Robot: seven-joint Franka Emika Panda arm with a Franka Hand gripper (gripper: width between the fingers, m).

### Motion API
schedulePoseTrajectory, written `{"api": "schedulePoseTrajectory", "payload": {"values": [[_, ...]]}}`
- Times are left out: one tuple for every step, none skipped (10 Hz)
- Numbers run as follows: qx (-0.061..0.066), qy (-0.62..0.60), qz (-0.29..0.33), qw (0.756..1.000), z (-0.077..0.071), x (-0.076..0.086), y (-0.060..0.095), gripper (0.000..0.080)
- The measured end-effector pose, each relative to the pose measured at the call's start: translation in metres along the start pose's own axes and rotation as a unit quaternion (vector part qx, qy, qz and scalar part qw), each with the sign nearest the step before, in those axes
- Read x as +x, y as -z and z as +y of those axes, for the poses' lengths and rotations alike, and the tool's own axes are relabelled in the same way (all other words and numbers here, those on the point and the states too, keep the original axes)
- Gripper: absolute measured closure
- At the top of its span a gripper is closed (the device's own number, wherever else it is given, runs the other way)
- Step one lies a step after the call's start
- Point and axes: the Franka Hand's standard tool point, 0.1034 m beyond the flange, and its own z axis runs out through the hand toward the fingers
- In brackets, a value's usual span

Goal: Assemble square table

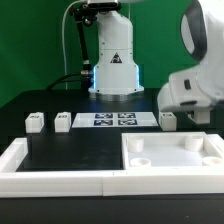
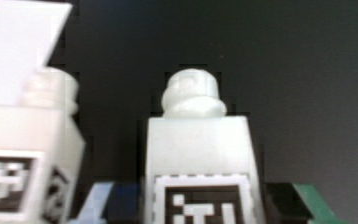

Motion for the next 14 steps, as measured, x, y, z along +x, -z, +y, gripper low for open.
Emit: {"api": "schedulePoseTrajectory", "payload": {"values": [[0.003, -0.002, 0.007, 1.0, 0.003, -0.01, 0.015, 0.0511], [0.006, -0.003, 0.019, 1.0, 0.006, -0.014, 0.026, 0.0511], [0.006, -0.003, 0.033, 0.999, 0.005, -0.01, 0.024, 0.0511], [0.006, -0.003, 0.034, 0.999, 0.005, -0.009, 0.022, 0.0511], [0.007, -0.004, 0.063, 0.998, 0.005, -0.003, 0.026, 0.0511], [0.008, -0.004, 0.109, 0.994, 0.006, 0.003, 0.03, 0.0511], [0.011, 0.009, 0.137, 0.99, 0.011, 0.009, 0.035, 0.0511], [0.014, 0.011, 0.17, 0.985, 0.014, 0.016, 0.05, 0.0511], [0.017, 0.015, 0.206, 0.978, 0.015, 0.016, 0.07, 0.0511], [0.018, 0.014, 0.223, 0.975, 0.017, 0.012, 0.085, 0.0511], [0.017, 0.015, 0.243, 0.97, 0.017, 0.007, 0.1, 0.0511], [0.017, 0.016, 0.273, 0.962, 0.014, 0.009, 0.109, 0.0511], [0.016, 0.015, 0.317, 0.948, 0.016, 0.014, 0.108, 0.0511], [0.014, 0.015, 0.349, 0.937, 0.018, 0.013, 0.105, 0.0511]]}}
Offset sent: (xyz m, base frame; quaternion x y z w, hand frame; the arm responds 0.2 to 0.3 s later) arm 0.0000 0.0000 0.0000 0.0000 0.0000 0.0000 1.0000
